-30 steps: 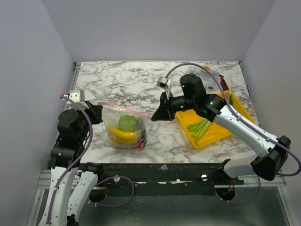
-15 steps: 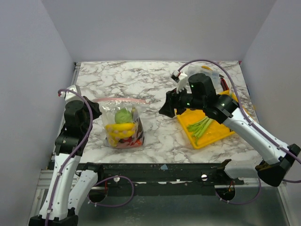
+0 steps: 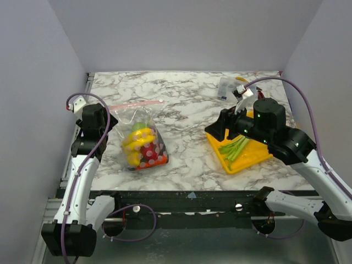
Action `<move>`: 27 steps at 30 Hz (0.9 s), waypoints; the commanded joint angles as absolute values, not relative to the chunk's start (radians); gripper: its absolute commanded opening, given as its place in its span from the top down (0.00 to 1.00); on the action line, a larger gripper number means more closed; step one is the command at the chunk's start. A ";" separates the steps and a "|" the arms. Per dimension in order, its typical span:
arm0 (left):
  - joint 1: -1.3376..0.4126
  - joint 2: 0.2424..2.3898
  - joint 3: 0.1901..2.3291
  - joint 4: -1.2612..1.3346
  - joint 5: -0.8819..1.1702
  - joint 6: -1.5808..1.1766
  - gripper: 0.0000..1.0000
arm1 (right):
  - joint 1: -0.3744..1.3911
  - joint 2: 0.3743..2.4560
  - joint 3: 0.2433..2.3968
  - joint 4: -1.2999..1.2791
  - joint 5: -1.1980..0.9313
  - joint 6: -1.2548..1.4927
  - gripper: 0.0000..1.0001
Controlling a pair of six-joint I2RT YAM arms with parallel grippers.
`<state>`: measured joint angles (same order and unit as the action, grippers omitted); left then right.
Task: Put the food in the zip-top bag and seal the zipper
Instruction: Place the zipper food storage bag at the center of the board, then reset both arms
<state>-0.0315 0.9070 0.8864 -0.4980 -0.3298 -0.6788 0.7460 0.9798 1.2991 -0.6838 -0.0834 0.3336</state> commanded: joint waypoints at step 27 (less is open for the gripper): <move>-0.310 0.508 0.891 -0.010 0.236 -0.458 0.01 | 0.745 0.602 1.184 -0.658 0.566 0.438 0.00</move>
